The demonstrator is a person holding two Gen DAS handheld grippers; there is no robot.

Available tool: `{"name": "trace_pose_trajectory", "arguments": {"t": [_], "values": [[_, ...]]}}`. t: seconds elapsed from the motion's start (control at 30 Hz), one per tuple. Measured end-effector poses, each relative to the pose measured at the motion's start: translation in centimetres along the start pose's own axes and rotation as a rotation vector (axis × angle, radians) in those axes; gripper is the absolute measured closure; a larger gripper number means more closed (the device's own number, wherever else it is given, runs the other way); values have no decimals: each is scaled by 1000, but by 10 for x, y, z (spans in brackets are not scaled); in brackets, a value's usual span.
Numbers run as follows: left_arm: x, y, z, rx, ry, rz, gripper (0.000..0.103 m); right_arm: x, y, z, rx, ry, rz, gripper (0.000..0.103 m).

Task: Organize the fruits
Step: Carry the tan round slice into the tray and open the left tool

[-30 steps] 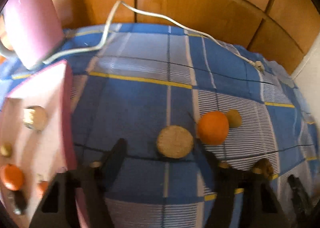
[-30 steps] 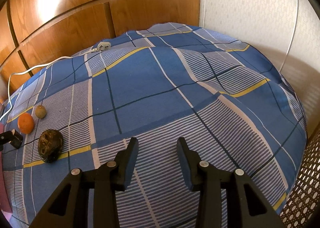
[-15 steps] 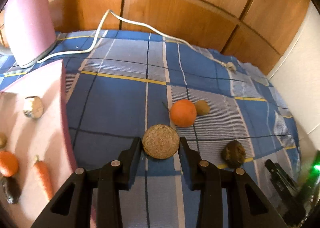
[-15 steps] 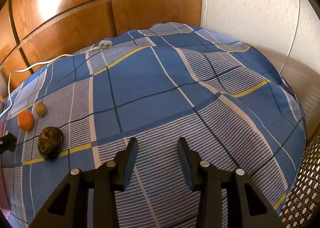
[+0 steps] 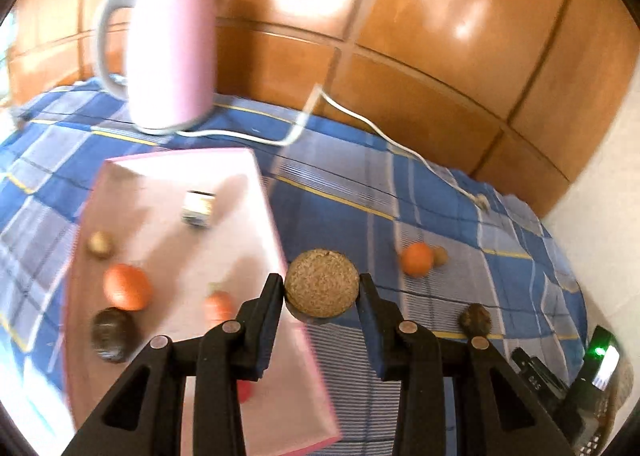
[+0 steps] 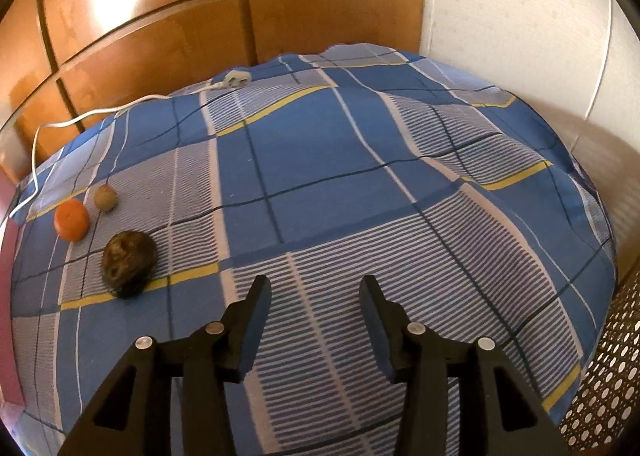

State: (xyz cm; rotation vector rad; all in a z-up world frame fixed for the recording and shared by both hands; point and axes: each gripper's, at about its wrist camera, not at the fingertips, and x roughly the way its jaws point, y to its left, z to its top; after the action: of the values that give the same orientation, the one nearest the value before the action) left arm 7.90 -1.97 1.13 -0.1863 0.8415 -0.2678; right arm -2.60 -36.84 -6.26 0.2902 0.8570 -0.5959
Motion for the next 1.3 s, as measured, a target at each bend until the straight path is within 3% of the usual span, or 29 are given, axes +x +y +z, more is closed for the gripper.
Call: {"name": "trace_pose_trajectory", "arguments": {"t": [0.23, 0.43, 0.7, 0.93, 1.0, 1.1, 1.3], "values": [[-16, 42, -2, -60, -55, 114, 65, -3, 13, -4, -40, 10, 23, 56], [-14, 79, 0, -147, -58, 182, 65, -13, 30, -9, -122, -3, 51, 56], [-8, 129, 1, -296, -48, 234, 65, -14, 40, -14, -158, 12, 55, 56], [-1, 148, -4, -314, -38, 253, 65, -14, 43, -16, -167, 23, 49, 56], [0, 148, -6, -308, -35, 252, 61, -15, 44, -16, -172, 20, 48, 56], [-4, 146, -9, -299, -56, 261, 44, -15, 45, -17, -180, 21, 49, 56], [-14, 141, -15, -276, -75, 291, 42, -14, 46, -17, -184, 32, 51, 56]]}}
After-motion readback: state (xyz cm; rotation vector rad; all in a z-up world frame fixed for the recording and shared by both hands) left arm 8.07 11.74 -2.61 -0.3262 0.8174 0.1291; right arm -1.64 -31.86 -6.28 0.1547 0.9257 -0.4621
